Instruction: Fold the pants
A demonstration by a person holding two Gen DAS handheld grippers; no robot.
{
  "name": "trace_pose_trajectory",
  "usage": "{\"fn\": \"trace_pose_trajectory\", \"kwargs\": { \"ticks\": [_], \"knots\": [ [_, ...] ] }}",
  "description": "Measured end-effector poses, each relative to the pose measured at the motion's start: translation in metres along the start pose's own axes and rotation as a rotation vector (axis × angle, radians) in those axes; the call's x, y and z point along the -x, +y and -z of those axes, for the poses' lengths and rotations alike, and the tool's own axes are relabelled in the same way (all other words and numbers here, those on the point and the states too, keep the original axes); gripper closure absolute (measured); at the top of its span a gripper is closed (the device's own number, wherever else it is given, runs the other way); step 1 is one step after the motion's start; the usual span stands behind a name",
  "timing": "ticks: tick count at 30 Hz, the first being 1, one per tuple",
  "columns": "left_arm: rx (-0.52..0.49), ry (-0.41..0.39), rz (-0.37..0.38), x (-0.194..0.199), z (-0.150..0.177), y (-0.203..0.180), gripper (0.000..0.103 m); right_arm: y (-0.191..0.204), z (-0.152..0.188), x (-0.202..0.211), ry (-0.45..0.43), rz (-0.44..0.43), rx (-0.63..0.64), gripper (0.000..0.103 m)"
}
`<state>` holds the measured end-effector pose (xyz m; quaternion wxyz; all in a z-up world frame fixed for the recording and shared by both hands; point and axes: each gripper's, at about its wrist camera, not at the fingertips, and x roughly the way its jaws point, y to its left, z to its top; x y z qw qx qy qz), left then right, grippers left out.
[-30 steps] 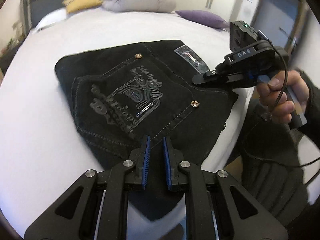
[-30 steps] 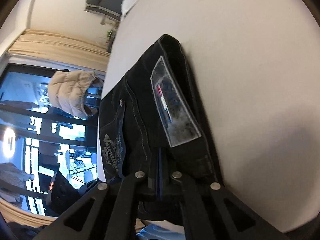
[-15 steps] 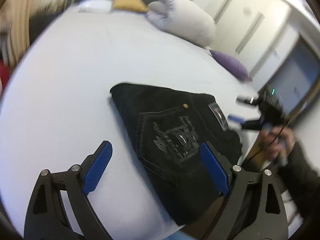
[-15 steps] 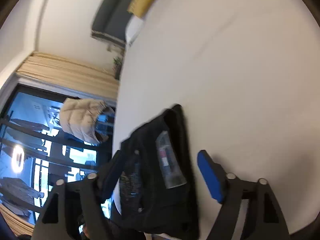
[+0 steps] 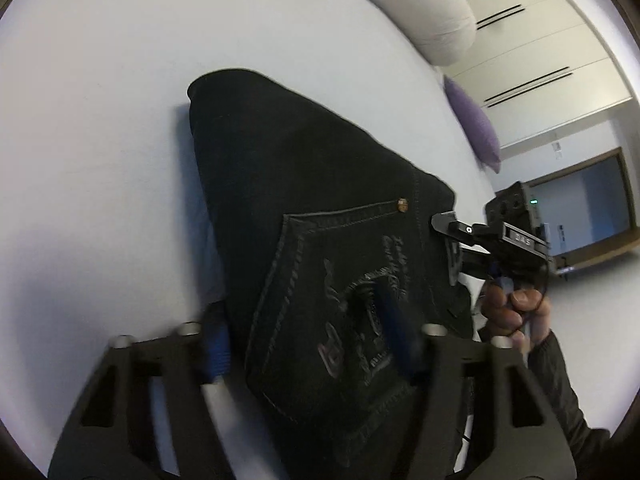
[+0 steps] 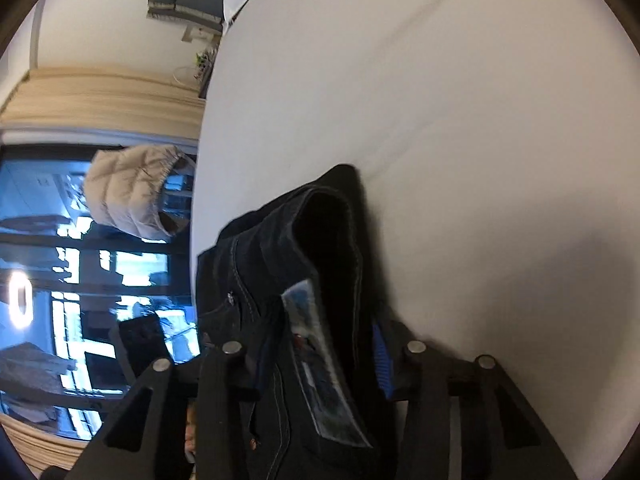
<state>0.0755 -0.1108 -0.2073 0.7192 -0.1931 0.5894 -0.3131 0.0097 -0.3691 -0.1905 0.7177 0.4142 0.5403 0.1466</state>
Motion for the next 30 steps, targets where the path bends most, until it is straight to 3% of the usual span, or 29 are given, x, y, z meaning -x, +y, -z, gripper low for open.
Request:
{"fn": "trace_pose_trajectory", "kwargs": {
  "ticks": [5,10,13,16,21,25,30],
  "knots": [
    [0.004,0.007,0.012,-0.004,-0.008,0.003,0.076,0.021,0.011,0.002,-0.045,0.102,0.057,0.079],
    [-0.029,-0.012,0.025,0.012,-0.019,-0.005,0.081,0.058,0.021,0.016,-0.114,0.116,0.124,0.084],
    [-0.104,-0.061,-0.024,0.037,-0.04,-0.015,0.082,0.083,0.015,0.018,-0.136,0.106,0.163,0.085],
    [-0.146,-0.114,-0.063,0.064,-0.074,-0.011,0.082,0.105,-0.008,0.007,-0.149,0.073,0.176,0.085],
    [-0.221,-0.164,-0.195,0.089,-0.14,0.001,0.081,0.147,-0.054,-0.042,-0.142,0.045,0.2,0.085],
    [-0.195,-0.155,-0.217,0.082,-0.179,0.026,0.081,0.153,-0.095,-0.086,-0.122,0.042,0.156,0.085],
    [-0.159,-0.103,-0.233,0.049,-0.205,0.071,0.08,0.133,-0.121,-0.12,-0.098,0.07,0.098,0.084]
  ]
}}
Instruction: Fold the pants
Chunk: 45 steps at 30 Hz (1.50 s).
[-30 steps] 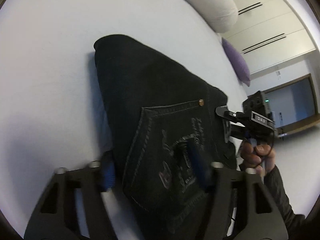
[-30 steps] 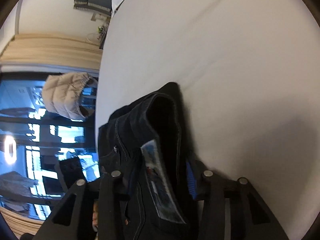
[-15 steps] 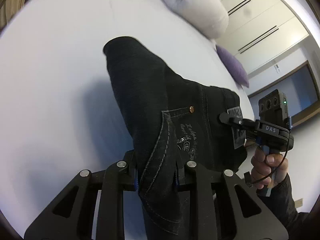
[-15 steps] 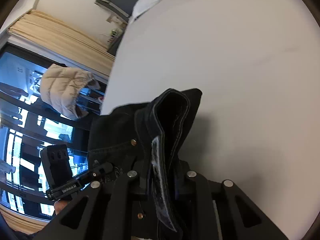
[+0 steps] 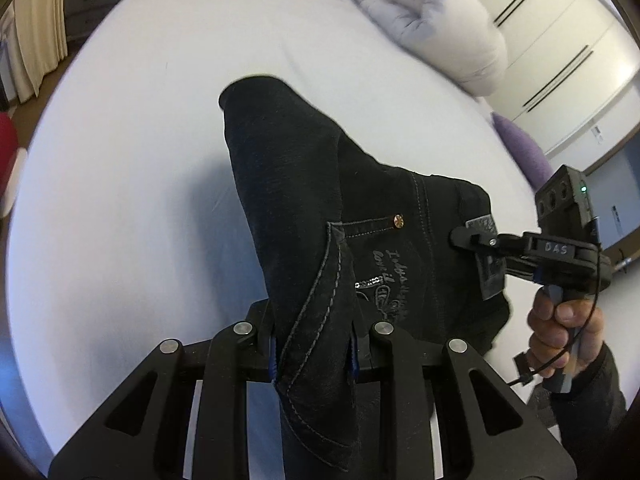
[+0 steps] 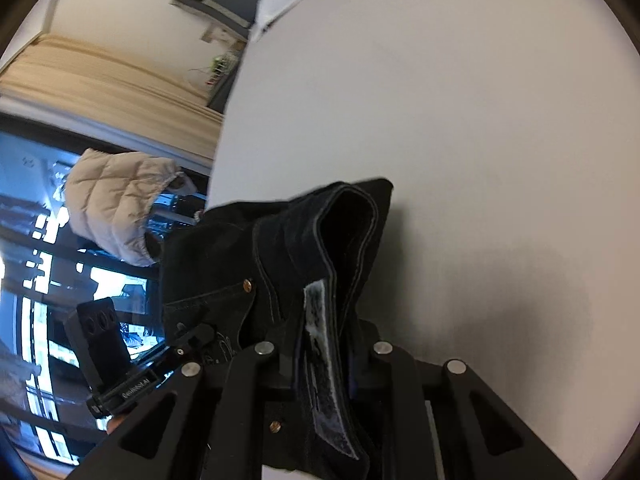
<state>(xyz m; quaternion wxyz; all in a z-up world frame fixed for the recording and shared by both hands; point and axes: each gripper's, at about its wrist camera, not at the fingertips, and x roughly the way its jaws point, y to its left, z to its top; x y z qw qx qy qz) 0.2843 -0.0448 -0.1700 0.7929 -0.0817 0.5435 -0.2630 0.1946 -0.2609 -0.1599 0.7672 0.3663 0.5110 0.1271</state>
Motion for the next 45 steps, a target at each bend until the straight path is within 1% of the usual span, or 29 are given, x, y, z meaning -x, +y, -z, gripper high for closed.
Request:
{"fn": "trace_pose_trajectory", "kwargs": {
  "ticks": [1,2,3,4,7,8,9,10,11,12,13,14,16,18,20,21,22,23,24,25,28,30,31,33,35,37,39,42,45],
  "knots": [
    [0.013,0.016,-0.001,-0.012,0.0,0.008,0.077,-0.01,-0.002,-0.009,0.006,0.015,-0.02,0.082],
    [0.03,0.029,-0.004,-0.022,0.001,0.016,0.07,-0.019,-0.002,-0.015,0.008,0.027,-0.04,0.074],
    [0.05,0.029,-0.007,-0.029,0.003,0.024,0.065,-0.03,0.001,-0.02,0.007,0.023,-0.069,0.073],
    [0.082,0.012,0.014,-0.033,0.006,0.034,0.06,-0.037,0.004,-0.021,-0.002,-0.008,-0.09,0.073],
    [0.114,-0.031,0.074,-0.03,0.013,0.047,0.057,-0.053,0.014,-0.017,-0.044,-0.116,-0.13,0.066],
    [0.108,-0.038,0.072,-0.028,0.016,0.048,0.054,-0.054,0.016,-0.015,-0.05,-0.124,-0.136,0.062],
    [0.101,-0.044,0.052,-0.025,0.017,0.042,0.053,-0.054,0.02,-0.01,-0.064,-0.119,-0.14,0.053],
    [0.095,-0.056,0.01,-0.019,0.02,0.041,0.05,-0.053,0.022,-0.005,-0.078,-0.109,-0.139,0.047],
    [0.086,-0.084,-0.03,-0.011,0.021,0.034,0.049,-0.049,0.027,0.005,-0.108,-0.084,-0.133,0.033],
    [0.075,-0.127,-0.062,0.002,0.024,0.03,0.049,-0.044,0.031,0.014,-0.14,-0.058,-0.125,0.022],
    [0.053,-0.177,-0.099,0.019,0.032,0.027,0.041,-0.039,0.039,0.027,-0.182,-0.022,-0.109,0.021],
    [0.021,-0.223,-0.158,0.036,0.039,0.018,0.03,-0.033,0.046,0.036,-0.208,0.009,-0.087,0.021],
    [-0.043,-0.323,-0.291,0.067,0.054,-0.006,0.019,-0.02,0.062,0.054,-0.255,0.074,-0.024,0.021],
    [-0.112,-0.438,-0.38,0.097,0.071,-0.039,0.013,0.0,0.082,0.071,-0.319,0.15,0.046,0.021],
    [-0.162,-0.577,-0.508,0.134,0.095,-0.075,0.0,0.023,0.104,0.097,-0.411,0.227,0.135,0.019],
    [-0.178,-0.635,-0.567,0.152,0.107,-0.093,0.0,0.035,0.115,0.108,-0.459,0.253,0.172,0.014],
    [-0.197,-0.711,-0.63,0.17,0.121,-0.115,0.0,0.052,0.129,0.123,-0.528,0.29,0.22,0.011],
    [-0.205,-0.795,-0.691,0.19,0.137,-0.135,0.0,0.063,0.139,0.135,-0.585,0.309,0.254,0.005],
    [-0.203,-0.834,-0.713,0.206,0.15,-0.143,0.0,0.074,0.148,0.148,-0.649,0.322,0.287,0.0],
    [-0.191,-0.873,-0.721,0.229,0.16,-0.146,0.0,0.09,0.163,0.166,-0.741,0.334,0.331,0.0],
    [-0.194,-0.94,-0.664,0.274,0.185,-0.162,0.0,0.129,0.19,0.206,-0.904,0.344,0.431,0.0],
    [-0.228,-0.957,-0.638,0.297,0.198,-0.175,0.0,0.152,0.202,0.227,-0.979,0.369,0.472,0.0],
    [-0.231,-0.967,-0.649,0.308,0.205,-0.179,0.0,0.166,0.212,0.24,-1.034,0.369,0.5,0.0],
    [-0.223,-0.98,-0.692,0.333,0.22,-0.185,0.0,0.182,0.226,0.26,-1.088,0.345,0.537,0.0],
    [-0.236,-0.934,-0.679,0.35,0.228,-0.19,0.0,0.198,0.236,0.279,-1.11,0.326,0.558,0.0],
    [-0.24,-0.896,-0.658,0.363,0.235,-0.198,0.0,0.211,0.242,0.291,-1.095,0.307,0.571,0.0],
    [-0.216,-0.871,-0.648,0.368,0.241,-0.203,0.0,0.22,0.248,0.297,-1.075,0.302,0.564,0.0],
    [-0.155,-0.774,-0.613,0.362,0.242,-0.201,0.0,0.222,0.25,0.295,-1.008,0.336,0.53,0.0],
    [-0.089,-0.692,-0.587,0.344,0.239,-0.189,0.0,0.216,0.256,0.285,-0.954,0.33,0.51,0.0]
  ]
}}
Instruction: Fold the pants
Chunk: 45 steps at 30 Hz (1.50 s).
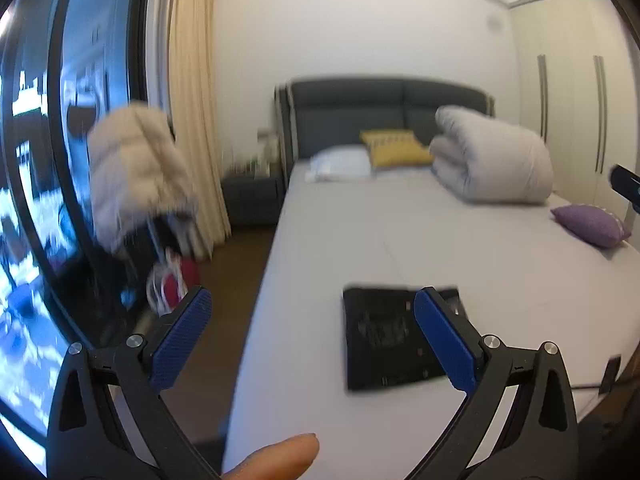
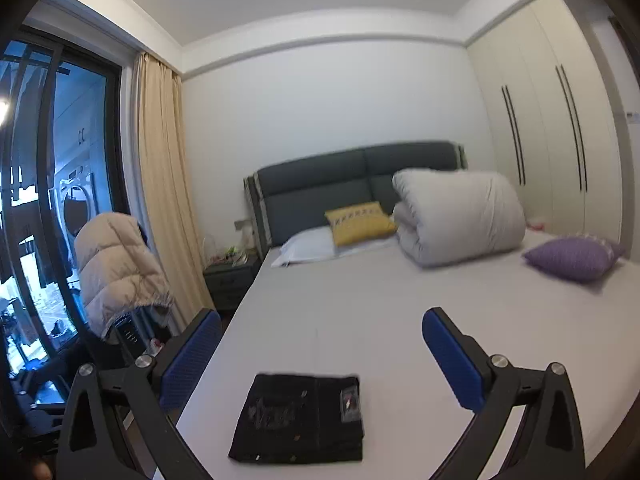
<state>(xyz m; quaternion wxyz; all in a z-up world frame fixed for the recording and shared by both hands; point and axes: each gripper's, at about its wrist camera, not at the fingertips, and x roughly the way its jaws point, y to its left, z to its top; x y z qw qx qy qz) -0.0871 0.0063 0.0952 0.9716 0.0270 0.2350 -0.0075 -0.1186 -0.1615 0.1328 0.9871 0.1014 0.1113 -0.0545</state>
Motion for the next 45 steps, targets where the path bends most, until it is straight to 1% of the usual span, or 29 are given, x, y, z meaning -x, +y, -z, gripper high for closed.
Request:
{"fn": "trace_pose_trajectory", "kwargs": {
  "ticks": [2,5,9,12,16,19,25,37,45],
  "knots": [
    [0.042,0.093,0.022,-0.017,0.011,0.002,0.0,0.0,0.013,-0.008,0.061,0.037,-0.007,0.0],
    [0.064,0.165,0.024,-0.042,0.028,0.0,0.0,0.0,0.033,-0.02,0.162,0.084,0.001,0.0],
    [0.054,0.226,0.006,-0.067,0.047,-0.006,0.0,0.0,0.057,-0.036,0.275,0.112,0.0,0.0],
    [0.054,0.253,0.004,-0.086,0.057,-0.01,0.0,0.005,0.073,-0.045,0.354,0.128,0.021,0.0],
    [0.049,0.281,0.002,-0.108,0.068,-0.015,0.0,0.008,0.086,-0.051,0.406,0.127,0.021,0.0],
    [0.051,0.295,0.0,-0.12,0.075,-0.017,0.0,0.01,0.091,-0.054,0.43,0.123,0.025,0.0],
    [0.05,0.316,0.0,-0.128,0.081,-0.018,0.0,0.013,0.095,-0.057,0.457,0.117,0.041,0.0],
    [0.047,0.325,-0.004,-0.131,0.088,-0.022,0.0,0.017,0.102,-0.06,0.489,0.109,0.084,0.0],
    [0.048,0.329,-0.008,-0.133,0.091,-0.024,0.0,0.019,0.104,-0.059,0.499,0.112,0.09,0.0]
  ]
}}
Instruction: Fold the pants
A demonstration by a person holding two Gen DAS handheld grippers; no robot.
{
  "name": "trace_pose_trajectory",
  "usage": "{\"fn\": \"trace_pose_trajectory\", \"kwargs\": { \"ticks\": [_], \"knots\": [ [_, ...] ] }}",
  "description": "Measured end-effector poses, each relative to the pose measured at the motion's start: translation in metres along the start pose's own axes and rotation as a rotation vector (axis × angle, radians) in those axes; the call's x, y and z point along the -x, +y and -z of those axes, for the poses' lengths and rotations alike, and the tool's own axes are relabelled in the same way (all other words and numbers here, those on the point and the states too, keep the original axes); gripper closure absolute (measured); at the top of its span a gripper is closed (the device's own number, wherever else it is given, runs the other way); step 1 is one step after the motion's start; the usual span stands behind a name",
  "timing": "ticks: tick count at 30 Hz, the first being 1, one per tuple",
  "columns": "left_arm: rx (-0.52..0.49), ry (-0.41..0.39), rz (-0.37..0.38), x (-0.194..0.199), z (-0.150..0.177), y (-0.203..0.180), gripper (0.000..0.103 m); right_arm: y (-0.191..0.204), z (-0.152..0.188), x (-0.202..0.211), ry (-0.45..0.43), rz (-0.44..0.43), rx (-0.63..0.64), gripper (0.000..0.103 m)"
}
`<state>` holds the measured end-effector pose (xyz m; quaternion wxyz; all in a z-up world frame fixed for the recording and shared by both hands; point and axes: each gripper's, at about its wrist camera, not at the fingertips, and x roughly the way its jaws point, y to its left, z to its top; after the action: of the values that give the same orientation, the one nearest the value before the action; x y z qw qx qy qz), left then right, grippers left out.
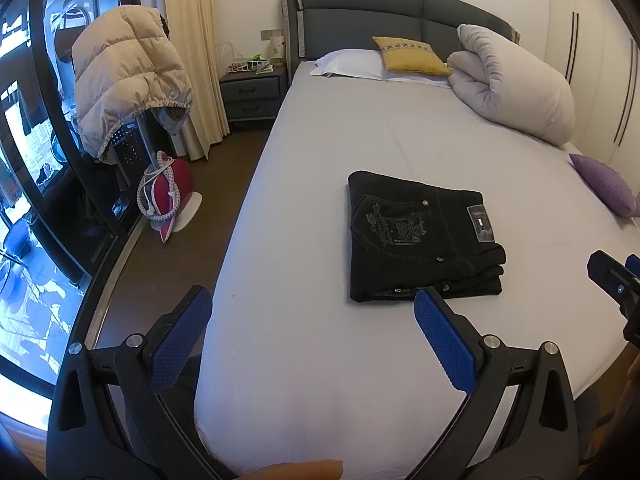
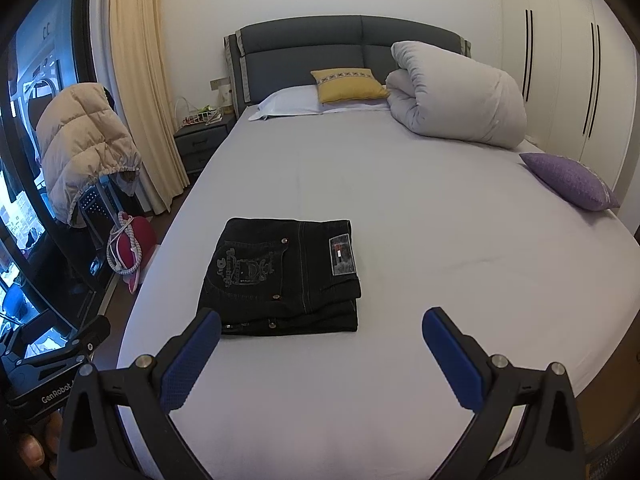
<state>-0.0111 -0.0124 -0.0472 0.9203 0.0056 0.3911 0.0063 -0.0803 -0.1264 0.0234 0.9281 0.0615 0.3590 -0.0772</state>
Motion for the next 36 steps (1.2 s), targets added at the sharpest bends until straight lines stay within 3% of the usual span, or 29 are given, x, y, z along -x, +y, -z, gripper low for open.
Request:
{"fn": "trace_pose_trajectory", "kwargs": {
  "ticks": [36],
  "knots": [
    [0.002,0.028,-0.006,-0.012,0.01,0.002,0.0,0.004,0.005,-0.011,0.064,0.027,0.013,0.0]
  ]
}}
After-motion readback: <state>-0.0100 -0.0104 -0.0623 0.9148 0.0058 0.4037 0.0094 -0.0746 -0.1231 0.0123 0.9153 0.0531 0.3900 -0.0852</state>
